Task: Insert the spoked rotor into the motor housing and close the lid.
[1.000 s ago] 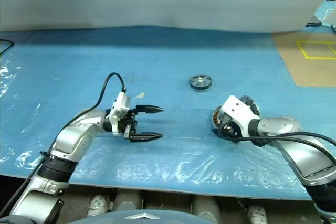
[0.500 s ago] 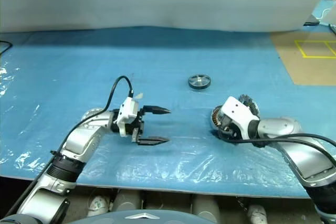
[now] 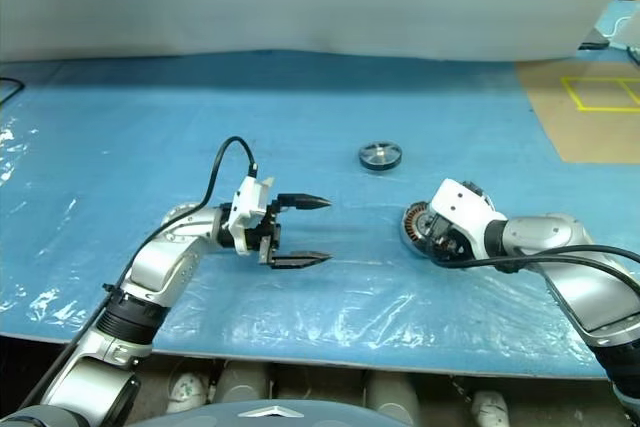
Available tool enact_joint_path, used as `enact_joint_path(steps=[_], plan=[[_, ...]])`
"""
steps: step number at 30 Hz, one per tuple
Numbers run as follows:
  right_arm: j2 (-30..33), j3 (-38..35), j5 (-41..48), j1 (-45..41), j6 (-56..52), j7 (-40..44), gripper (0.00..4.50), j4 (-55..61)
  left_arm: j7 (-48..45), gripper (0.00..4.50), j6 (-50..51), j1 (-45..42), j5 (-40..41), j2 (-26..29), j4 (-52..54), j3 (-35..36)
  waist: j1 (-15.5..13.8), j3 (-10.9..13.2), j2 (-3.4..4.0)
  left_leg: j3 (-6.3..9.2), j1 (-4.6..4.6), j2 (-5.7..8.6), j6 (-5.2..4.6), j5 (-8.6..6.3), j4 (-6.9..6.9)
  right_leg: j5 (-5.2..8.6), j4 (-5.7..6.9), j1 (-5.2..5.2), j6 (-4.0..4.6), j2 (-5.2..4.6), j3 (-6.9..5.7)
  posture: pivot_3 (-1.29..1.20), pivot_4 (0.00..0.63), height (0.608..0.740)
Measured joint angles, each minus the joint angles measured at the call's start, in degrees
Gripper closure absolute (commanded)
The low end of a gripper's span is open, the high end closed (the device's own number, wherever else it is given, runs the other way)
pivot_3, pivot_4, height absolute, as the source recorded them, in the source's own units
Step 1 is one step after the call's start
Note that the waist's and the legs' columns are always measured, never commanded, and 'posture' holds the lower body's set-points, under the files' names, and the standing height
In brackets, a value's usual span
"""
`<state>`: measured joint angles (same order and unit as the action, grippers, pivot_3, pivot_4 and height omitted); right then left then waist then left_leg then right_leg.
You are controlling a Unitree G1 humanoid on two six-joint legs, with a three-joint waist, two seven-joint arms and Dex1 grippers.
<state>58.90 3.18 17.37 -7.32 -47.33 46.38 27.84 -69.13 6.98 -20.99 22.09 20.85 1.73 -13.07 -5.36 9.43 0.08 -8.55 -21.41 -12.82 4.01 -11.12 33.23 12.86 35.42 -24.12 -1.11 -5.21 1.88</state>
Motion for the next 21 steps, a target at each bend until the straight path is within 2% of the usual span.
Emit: enact_joint_path(steps=[13,20,21], plan=[[-0.1,0.6,-2.0,2.3,0.1,0.1,1.25,-0.2,0.0,0.02,-0.2,0.0,-0.4,0.1,0.0,-0.1,-0.1,0.0,0.00,0.00,0.00,0.00,-0.04,0.02,0.01,0.00,0.00,0.01,0.00,-0.01,0.00,0.00,0.150,0.740],[-0.9,7.0,-6.7,-1.5,1.9,0.3,1.25,-2.0,-0.1,0.02,-0.3,-0.5,-0.7,0.1,-0.1,-0.1,0.0,-0.1,-0.10,0.00,0.19,0.00,-0.04,0.02,0.01,0.00,0.02,0.17,0.01,0.00,0.00,0.00,0.150,0.740],[-0.9,8.0,-7.4,-2.2,1.7,0.6,1.43,-2.1,-0.1,0.00,-0.3,-0.8,-0.7,0.1,-0.3,0.0,0.0,-0.1,-0.18,0.00,0.27,-0.02,-0.04,0.02,0.01,0.00,0.02,0.23,0.01,0.01,0.00,0.00,0.150,0.740]])
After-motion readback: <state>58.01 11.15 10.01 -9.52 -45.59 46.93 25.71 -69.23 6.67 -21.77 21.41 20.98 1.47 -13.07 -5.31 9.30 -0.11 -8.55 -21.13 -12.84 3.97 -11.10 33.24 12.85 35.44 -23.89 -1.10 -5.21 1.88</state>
